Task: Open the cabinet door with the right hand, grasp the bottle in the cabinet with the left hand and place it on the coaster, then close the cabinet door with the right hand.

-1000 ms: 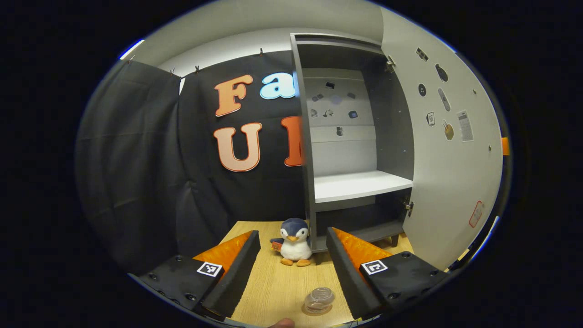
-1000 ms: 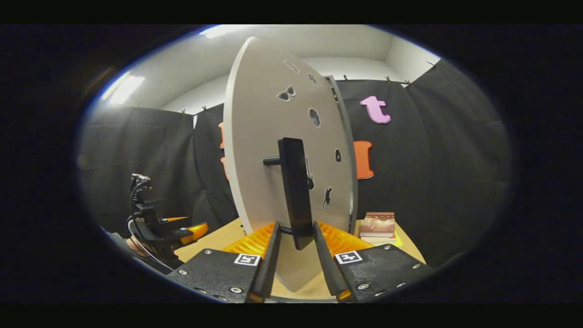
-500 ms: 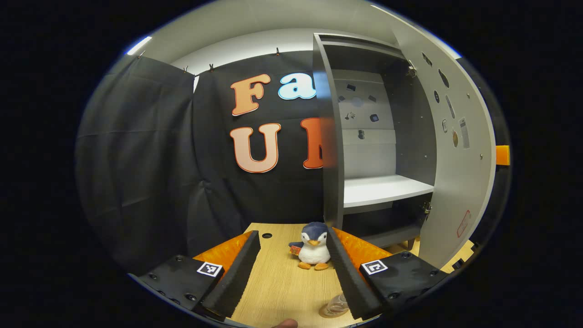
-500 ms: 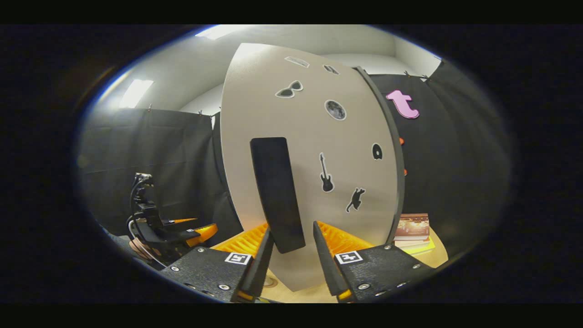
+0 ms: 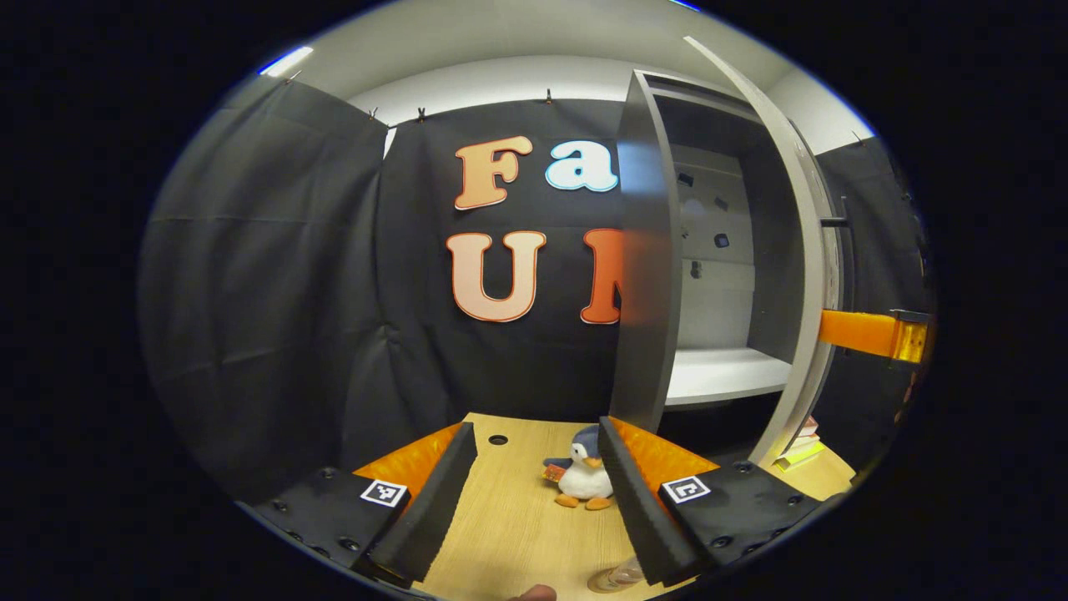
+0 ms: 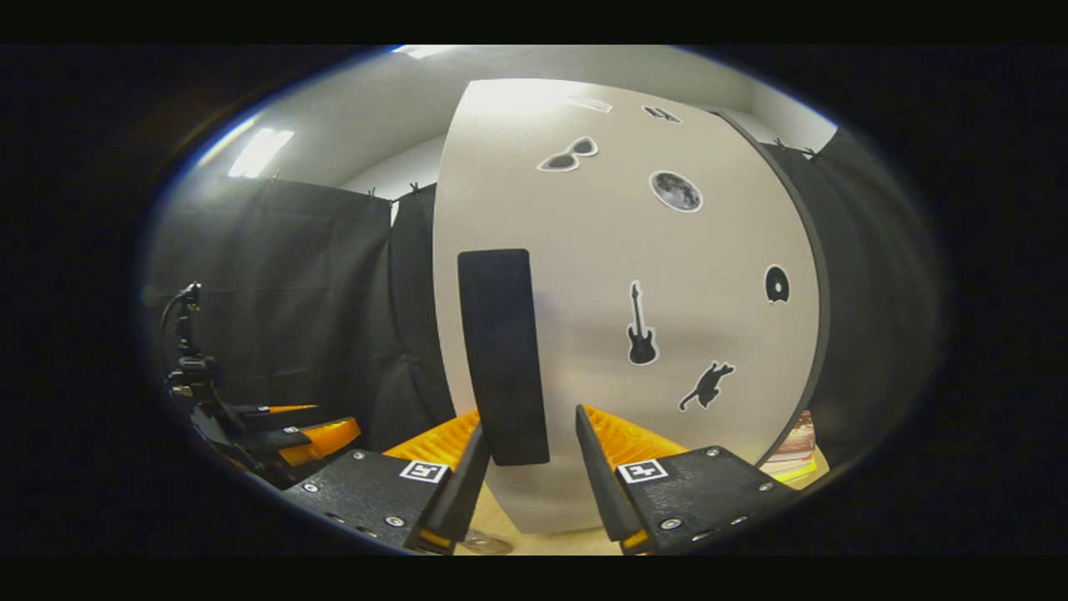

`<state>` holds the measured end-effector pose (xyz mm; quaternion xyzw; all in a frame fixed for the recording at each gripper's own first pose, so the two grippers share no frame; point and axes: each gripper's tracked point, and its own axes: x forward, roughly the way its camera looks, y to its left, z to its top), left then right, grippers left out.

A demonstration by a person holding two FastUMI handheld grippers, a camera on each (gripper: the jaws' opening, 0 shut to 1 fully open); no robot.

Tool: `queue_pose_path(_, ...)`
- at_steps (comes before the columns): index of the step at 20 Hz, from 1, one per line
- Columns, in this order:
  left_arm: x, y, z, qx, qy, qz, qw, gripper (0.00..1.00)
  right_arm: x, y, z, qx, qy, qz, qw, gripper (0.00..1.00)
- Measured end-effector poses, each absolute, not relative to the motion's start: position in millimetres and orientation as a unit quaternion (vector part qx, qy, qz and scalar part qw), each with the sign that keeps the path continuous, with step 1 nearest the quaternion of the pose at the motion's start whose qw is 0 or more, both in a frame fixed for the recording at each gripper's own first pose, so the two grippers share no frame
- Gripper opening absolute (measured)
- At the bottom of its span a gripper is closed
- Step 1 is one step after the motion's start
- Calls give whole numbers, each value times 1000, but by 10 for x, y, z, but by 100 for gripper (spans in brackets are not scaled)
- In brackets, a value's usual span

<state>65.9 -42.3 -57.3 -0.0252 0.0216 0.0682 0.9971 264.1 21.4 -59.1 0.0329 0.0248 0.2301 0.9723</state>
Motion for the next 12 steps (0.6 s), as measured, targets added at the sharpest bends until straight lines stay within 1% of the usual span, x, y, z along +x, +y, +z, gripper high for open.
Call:
queue_pose_path(3,781,-310,-635,-28,28,70,997,95,2703,249,-597,50,26,220,974,61)
queue_pose_path(5,864,-279,-662,-35,32,65,997,95,2740,270,-611,44,22,208,977,65)
queue_pose_path(12,1146,-206,-724,-41,31,55,997,96,2840,298,-645,22,2,167,986,69)
